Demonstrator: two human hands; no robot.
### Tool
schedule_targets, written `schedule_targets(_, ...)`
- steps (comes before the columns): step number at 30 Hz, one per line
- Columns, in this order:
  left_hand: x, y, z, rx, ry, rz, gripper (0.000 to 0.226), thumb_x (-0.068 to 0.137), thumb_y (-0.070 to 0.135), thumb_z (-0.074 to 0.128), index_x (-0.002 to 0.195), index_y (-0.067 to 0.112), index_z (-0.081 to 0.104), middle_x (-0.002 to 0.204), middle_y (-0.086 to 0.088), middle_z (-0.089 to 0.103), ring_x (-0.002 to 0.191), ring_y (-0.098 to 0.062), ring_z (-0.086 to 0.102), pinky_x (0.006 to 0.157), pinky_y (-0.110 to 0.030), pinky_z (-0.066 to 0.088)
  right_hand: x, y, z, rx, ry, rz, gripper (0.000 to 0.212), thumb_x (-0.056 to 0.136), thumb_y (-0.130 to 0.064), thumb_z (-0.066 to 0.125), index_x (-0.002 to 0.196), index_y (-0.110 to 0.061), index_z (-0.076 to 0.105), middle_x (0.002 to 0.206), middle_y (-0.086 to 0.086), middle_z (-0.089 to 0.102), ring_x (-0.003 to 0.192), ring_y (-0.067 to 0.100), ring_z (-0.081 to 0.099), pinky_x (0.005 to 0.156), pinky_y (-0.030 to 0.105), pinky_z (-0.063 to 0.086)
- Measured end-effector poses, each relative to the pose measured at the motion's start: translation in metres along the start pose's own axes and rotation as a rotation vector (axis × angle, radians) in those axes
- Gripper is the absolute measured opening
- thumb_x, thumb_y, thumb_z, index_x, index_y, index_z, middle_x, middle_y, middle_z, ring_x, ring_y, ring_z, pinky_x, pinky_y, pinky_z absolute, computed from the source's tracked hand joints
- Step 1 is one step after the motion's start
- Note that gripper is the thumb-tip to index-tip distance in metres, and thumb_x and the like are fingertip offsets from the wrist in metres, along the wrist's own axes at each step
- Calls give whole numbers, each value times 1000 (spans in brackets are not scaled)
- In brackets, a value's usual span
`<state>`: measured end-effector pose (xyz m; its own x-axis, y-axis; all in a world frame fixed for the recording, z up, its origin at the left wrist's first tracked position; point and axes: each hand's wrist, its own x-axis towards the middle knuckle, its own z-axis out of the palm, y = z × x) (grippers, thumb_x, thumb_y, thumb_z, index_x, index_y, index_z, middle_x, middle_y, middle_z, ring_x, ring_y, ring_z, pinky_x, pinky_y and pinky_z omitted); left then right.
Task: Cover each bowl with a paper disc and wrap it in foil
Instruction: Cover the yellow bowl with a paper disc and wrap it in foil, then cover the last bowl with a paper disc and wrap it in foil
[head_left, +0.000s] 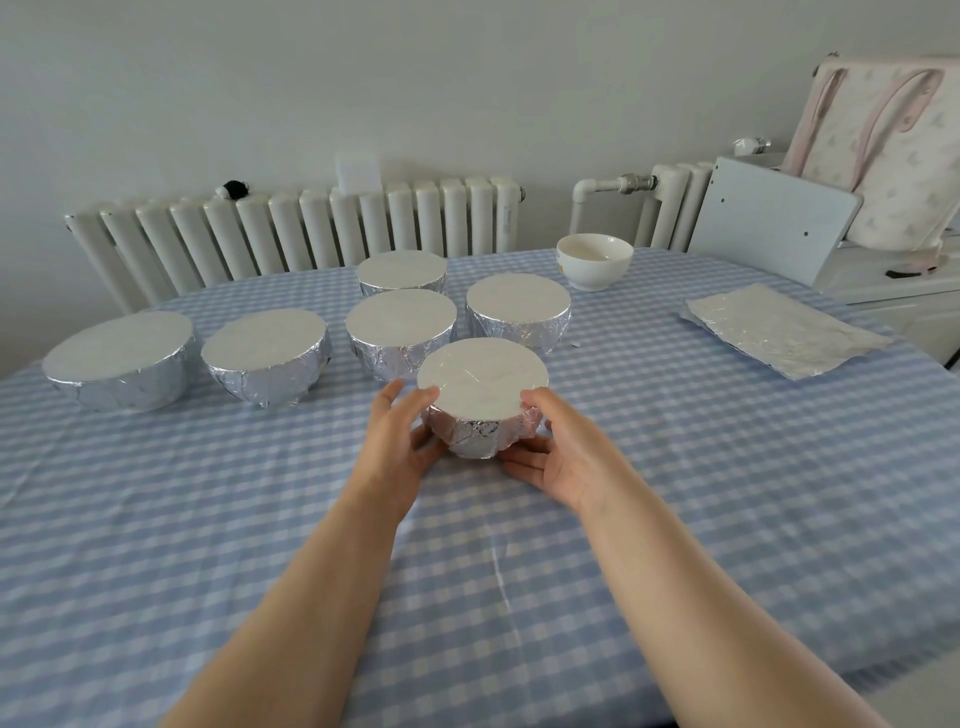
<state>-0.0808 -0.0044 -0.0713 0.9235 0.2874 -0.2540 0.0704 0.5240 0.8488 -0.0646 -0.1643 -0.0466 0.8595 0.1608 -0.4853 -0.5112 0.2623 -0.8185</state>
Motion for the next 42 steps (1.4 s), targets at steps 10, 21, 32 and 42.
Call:
schedule_targets(10, -2, -10, 12, 3, 0, 20, 58, 93, 17, 62, 145, 22, 36, 108, 0, 63, 99, -20, 62, 82, -35, 54, 4, -4, -11, 41, 34, -8, 14, 91, -20, 62, 84, -14, 52, 77, 10, 58, 71, 27, 59, 94, 47, 51)
schedule_targets(21, 1, -27, 62, 34, -5, -25, 56, 96, 11, 57, 145, 17, 30, 101, -1, 56, 98, -23, 60, 88, -37, 52, 9, -21, -53, 80, 84, -50, 14, 91, -24, 64, 88, -15, 54, 84, 12, 61, 74, 27, 62, 90, 46, 52)
schedule_targets(32, 13, -62, 125, 75, -43, -55, 81, 76, 21, 73, 145, 19, 30, 152, -15, 38, 127, -25, 53, 98, -41, 52, 15, -48, -104, 116, 164, -112, 17, 92, -32, 62, 91, -16, 58, 84, 7, 64, 74, 24, 64, 75, 38, 54)
schedule_targets(42, 21, -65, 129, 253, -65, 5, 65, 90, 27, 67, 145, 22, 33, 149, -3, 42, 123, -16, 53, 108, -41, 45, 15, -60, -134, -79, 319, -228, 21, 97, -37, 57, 85, -20, 55, 84, -1, 58, 88, 24, 64, 89, 44, 55)
